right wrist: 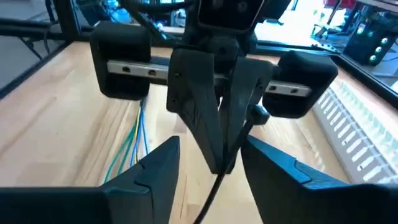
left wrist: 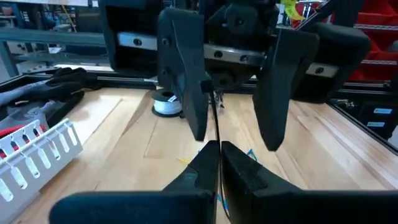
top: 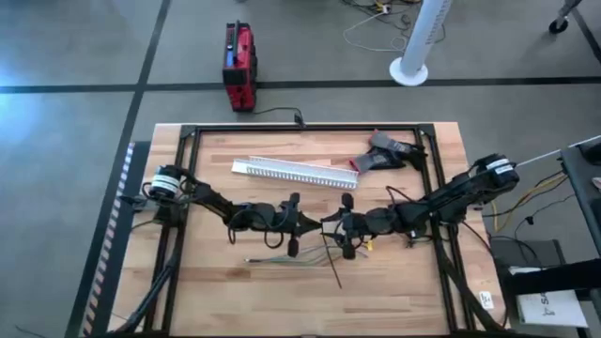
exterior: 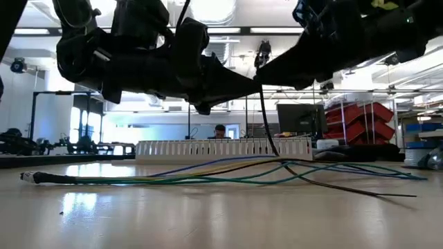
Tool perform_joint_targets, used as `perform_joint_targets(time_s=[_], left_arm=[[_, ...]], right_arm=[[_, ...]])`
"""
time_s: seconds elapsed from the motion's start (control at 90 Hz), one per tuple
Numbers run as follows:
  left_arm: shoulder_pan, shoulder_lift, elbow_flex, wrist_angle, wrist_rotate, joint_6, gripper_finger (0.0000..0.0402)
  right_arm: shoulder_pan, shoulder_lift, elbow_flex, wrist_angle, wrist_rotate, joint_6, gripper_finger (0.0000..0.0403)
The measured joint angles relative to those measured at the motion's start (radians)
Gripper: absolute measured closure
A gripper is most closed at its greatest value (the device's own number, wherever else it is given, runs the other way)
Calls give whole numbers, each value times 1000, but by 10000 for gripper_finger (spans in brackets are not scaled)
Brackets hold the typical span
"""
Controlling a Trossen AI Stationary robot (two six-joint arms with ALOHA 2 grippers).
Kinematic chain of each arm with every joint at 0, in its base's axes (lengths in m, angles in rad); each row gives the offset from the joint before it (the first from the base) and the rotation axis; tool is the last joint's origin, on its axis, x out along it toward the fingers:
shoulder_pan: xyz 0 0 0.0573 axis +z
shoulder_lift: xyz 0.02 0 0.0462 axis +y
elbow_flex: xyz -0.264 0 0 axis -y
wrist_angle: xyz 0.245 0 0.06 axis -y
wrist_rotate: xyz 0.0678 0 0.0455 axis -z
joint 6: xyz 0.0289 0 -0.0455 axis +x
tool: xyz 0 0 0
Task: Ziptie cables
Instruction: Insert the black ziptie on the cable wires
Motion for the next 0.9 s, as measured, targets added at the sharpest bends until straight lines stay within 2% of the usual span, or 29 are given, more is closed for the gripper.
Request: perform_joint_targets(time_s=[0.089,0.222,0.267,0.678,0.9], left_arm=[[-1,0,0,-22,2,9,402],[-1,0,0,-69,12,26,394],[-1,0,0,-79,13,27,389],[-1,-65,-13,-81,58,128,319],[-4,-72,-14,-84,64,132,300]], right_arm=[[1,8,0,9,0,0,298],[1,6,0,12,0,-2,381],[1,6,0,12,0,-5,393],[5,26,1,-4,0,-40,402],[5,27,0,-22,1,-43,403]])
